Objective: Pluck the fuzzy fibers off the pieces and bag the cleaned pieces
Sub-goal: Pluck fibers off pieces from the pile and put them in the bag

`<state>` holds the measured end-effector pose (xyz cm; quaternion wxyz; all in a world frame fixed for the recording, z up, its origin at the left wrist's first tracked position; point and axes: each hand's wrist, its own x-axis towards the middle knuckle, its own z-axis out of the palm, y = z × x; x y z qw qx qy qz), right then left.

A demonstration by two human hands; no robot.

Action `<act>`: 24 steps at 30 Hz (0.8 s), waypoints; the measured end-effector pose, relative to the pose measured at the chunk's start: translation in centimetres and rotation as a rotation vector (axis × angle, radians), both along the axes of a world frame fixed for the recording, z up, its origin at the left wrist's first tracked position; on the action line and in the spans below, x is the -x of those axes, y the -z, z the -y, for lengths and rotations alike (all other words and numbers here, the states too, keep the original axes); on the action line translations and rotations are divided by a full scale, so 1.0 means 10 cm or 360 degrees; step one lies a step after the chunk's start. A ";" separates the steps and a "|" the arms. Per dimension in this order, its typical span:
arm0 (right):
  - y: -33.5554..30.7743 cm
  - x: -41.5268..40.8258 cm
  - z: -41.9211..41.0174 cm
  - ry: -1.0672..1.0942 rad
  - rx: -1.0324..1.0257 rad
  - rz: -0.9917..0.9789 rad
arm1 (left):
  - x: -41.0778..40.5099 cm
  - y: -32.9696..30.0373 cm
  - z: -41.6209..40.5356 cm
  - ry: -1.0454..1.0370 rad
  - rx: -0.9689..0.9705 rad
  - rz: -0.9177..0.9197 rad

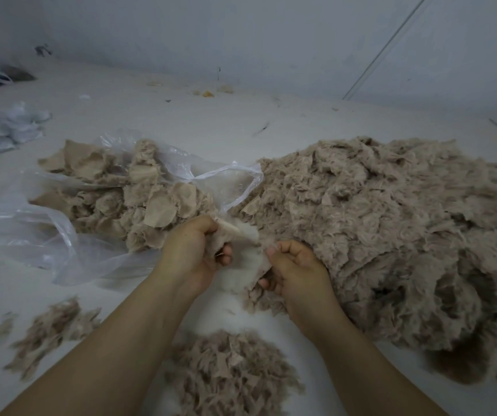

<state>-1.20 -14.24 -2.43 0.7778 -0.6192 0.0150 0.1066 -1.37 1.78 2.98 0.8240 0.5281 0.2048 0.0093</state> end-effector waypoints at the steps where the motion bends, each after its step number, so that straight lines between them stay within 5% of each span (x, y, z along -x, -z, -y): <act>1: 0.00 0.00 -0.01 0.0030 -0.0033 -0.0007 | 0.01 0.01 -0.02 0.0023 -0.0034 -0.0001; 9: -0.04 0.02 -0.02 0.0125 -0.0083 -0.0021 | 0.05 0.01 -0.15 0.0035 0.0173 0.0012; 15: -0.11 0.06 -0.04 0.0073 -0.0053 0.0044 | 0.18 0.03 -0.10 0.0356 -0.0152 0.0124; 24: -0.16 0.09 -0.01 -0.0057 0.0111 0.0163 | 0.23 0.02 0.03 0.0408 -0.0325 0.0170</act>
